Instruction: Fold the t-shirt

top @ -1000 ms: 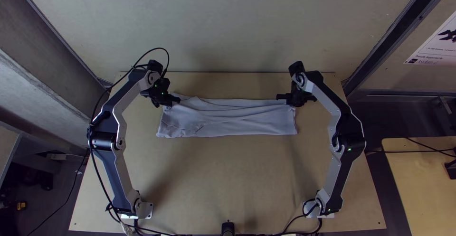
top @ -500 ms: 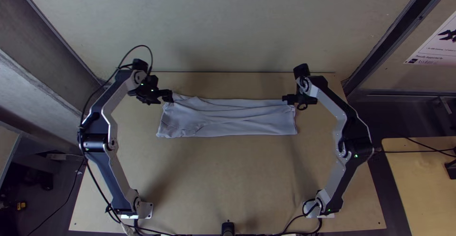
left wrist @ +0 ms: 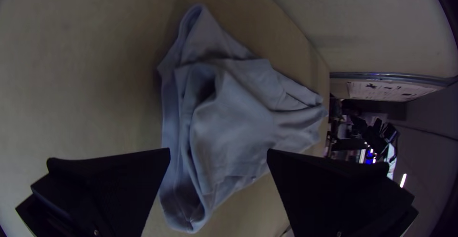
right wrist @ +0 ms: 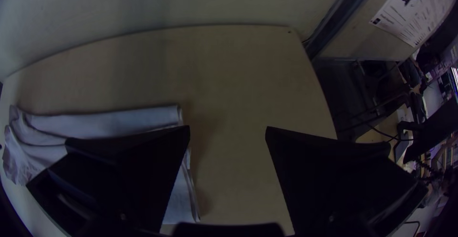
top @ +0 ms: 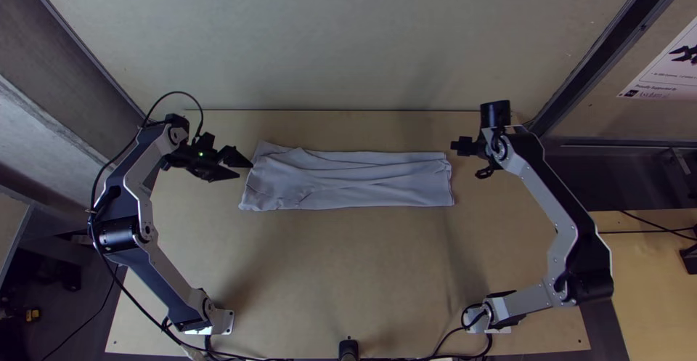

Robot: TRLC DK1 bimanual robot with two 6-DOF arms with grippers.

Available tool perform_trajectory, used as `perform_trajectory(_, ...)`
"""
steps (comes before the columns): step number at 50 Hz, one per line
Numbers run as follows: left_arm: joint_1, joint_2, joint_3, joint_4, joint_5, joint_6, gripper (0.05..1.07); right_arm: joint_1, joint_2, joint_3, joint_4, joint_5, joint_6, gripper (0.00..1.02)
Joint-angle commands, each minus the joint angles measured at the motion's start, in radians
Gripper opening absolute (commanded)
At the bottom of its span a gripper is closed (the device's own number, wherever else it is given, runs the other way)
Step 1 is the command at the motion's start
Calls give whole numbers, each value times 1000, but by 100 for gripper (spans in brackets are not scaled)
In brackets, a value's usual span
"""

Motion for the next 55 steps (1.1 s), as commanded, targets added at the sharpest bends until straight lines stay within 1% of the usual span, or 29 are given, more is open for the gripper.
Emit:
perform_trajectory(1, 29, -14, -57, -9, 58, 42, 103, -26, -70, -28, 25, 19, -2, 80)
perform_trajectory(3, 35, -5, -68, -9, 78, 52, 103, -39, -82, -27, 25, 19, 10, 80)
perform_trajectory(5, 41, 1, -77, -9, 89, 67, 103, -51, -91, -22, 22, 18, 13, 85)
perform_trajectory(10, 46, 28, -86, -6, 97, 82, 103, -75, -120, -31, 17, 16, 20, 86)
perform_trajectory(11, 47, 36, -86, -5, 101, 84, 103, -81, -123, -33, 12, 16, 20, 88)
perform_trajectory(13, 49, 53, -88, -2, 112, 85, 103, -85, -129, -36, 5, 10, 20, 98)
perform_trajectory(14, 49, 61, -89, -2, 121, 85, 103, -85, -134, -36, 0, 9, 20, 99)
perform_trajectory(19, 47, 98, -101, 15, 132, 90, 103, -92, -159, -48, -3, 4, 21, 99)
perform_trajectory(28, 31, 145, -114, 64, 132, 73, 103, -106, -206, -57, -5, -71, 38, 99)
perform_trajectory(30, 21, 153, -115, 75, 132, 64, 103, -106, -215, -60, -6, -79, 41, 99)
perform_trajectory(36, -19, 167, -124, 98, 131, 44, 103, -106, -237, -70, -8, -89, 50, 99)
perform_trajectory(50, -164, 170, -175, 225, 97, -73, 103, -106, -258, -65, -8, -96, 64, 99)
perform_trajectory(55, -223, 173, -178, 267, 57, -123, 103, -104, -263, -76, -8, -96, 76, 99)
